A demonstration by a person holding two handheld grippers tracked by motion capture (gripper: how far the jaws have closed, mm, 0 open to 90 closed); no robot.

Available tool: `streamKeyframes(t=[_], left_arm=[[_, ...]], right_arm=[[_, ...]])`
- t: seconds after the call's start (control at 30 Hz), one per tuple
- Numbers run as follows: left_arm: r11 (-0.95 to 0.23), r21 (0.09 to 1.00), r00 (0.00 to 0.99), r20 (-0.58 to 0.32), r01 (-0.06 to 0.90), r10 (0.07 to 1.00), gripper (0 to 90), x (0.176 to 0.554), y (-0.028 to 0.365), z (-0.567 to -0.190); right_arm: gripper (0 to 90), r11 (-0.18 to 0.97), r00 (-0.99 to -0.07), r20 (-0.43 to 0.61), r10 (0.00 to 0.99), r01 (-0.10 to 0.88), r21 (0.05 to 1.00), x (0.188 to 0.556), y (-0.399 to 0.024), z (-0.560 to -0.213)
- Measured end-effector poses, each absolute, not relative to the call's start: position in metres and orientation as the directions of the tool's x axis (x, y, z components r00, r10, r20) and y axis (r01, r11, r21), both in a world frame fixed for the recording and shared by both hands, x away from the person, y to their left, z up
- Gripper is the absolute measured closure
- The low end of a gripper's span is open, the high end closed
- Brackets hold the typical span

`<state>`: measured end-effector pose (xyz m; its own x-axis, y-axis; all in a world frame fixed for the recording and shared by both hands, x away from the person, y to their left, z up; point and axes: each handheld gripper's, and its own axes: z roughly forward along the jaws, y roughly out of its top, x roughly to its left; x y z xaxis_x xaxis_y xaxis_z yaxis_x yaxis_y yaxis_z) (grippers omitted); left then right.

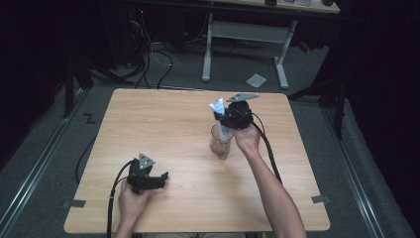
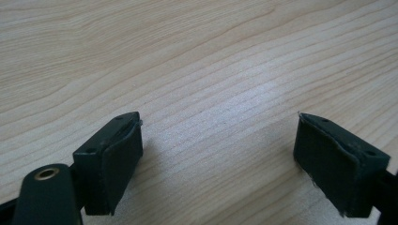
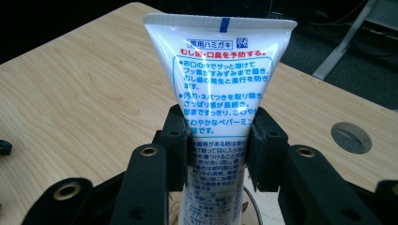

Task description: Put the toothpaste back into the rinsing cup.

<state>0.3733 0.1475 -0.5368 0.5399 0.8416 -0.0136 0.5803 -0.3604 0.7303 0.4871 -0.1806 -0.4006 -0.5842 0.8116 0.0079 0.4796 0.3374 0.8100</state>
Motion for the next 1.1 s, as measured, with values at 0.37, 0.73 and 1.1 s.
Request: streamKeyframes(t=[0.37,0.73,1.1], left_arm=[[-0.360,0.730,0.540,-0.014,0.580,0.842,16.3,0.373,0.147,-0.537],[-0.360,0.731,0.539,-0.014,0.580,0.842,16.3,0.373,0.147,-0.537],[-0.361,0.731,0.540,-0.013,0.580,0.842,16.2,0.373,0.147,-0.537]], right_arm=[[63.8,0.329,-0.580,0.026,0.814,0.497,0.803,0.486,-0.184,-0.406],[63.5,0.339,-0.582,0.021,0.813,0.503,0.795,0.483,-0.186,-0.413],[63.3,0.357,-0.589,0.010,0.808,0.503,0.787,0.479,-0.186,-0.421]])
